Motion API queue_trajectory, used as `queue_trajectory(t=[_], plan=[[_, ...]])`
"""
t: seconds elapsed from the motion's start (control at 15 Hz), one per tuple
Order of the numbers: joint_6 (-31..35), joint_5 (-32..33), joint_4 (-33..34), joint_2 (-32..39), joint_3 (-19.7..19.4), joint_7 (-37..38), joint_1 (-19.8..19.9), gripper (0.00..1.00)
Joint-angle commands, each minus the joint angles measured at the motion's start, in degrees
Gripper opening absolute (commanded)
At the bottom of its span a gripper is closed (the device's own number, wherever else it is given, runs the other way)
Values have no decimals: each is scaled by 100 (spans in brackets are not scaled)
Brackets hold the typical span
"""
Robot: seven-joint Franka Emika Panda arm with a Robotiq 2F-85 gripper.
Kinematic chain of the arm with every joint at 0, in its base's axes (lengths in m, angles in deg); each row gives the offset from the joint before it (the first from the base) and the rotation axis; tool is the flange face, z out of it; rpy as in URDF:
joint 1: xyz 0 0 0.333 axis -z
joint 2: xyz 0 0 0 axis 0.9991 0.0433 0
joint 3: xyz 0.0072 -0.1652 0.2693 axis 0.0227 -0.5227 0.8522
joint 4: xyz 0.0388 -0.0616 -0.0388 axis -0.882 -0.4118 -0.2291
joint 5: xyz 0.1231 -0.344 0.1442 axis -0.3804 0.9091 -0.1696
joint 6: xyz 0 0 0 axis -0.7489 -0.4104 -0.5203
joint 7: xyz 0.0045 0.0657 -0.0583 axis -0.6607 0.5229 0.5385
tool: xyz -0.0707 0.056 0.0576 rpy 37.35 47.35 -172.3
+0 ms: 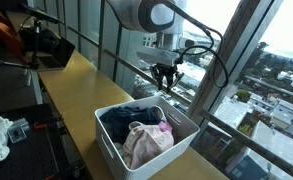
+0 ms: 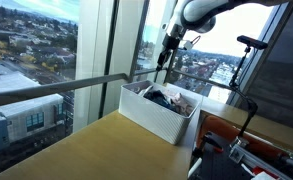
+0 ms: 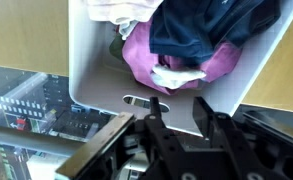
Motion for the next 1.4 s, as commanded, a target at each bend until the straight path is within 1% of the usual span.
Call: queue_trajectory(t=[0.0,0.27,0.33,0.67,1.33], plan=[[-32,34,-380,-425,47,88,-214,72],[186,155,-798,-485,193,291,-610,99],[209,163,-859,-427,217,337,-689,100],[332,157,-1206,-215,280,554,-946,100],[841,156,-1789,206,356,667,-1037,100]])
